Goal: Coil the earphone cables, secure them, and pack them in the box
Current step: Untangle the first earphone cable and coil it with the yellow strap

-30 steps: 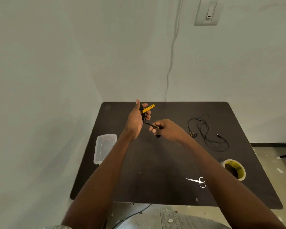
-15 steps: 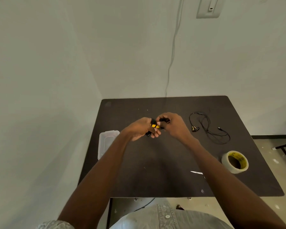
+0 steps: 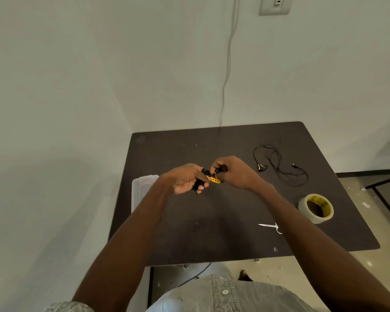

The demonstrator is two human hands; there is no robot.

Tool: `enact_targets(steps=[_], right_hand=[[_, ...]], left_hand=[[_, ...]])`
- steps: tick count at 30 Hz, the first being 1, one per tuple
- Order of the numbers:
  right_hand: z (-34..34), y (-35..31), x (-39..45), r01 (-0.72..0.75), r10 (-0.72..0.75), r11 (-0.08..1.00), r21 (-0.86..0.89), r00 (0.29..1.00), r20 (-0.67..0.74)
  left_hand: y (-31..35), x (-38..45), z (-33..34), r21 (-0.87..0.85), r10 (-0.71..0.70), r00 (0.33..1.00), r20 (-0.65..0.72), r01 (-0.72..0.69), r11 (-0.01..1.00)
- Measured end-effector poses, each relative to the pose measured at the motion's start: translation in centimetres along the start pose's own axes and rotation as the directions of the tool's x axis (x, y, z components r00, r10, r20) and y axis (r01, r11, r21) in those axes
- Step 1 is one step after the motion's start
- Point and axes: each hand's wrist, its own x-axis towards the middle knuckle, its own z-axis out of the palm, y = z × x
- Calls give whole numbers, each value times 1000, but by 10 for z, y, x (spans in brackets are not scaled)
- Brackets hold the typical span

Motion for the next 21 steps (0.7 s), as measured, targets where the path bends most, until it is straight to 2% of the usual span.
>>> enact_targets(steps=[3, 6, 9, 13, 15, 18, 21], right_hand=[[-1, 4, -4, -25, 34, 979, 201, 999, -42], [8, 4, -6, -8, 52, 969, 248, 983, -173], [20, 8, -5, -22, 128, 950, 310, 937, -326], [31, 19, -3, -132, 286, 890, 436, 908, -307], [35, 25, -6, -215, 373, 883, 418, 861, -344], [37, 32, -14, -221, 397, 894, 389, 793, -462], [32, 35, -17, -219, 396, 890, 400, 807, -439]], left_hand=[[-5, 0, -2, -188, 58, 998, 14, -54, 981], [-4, 1, 0, -277, 83, 996, 7, -78, 958], [-2, 2, 4, -328, 51, 998, 23, -41, 944], [0, 6, 2, -264, -80, 996, 31, 85, 961], [0, 10, 0, -210, -126, 992, 12, 125, 970], [-1, 16, 0, -203, -90, 996, -15, 86, 975], [0, 25, 2, -153, -50, 998, -47, 42, 987]])
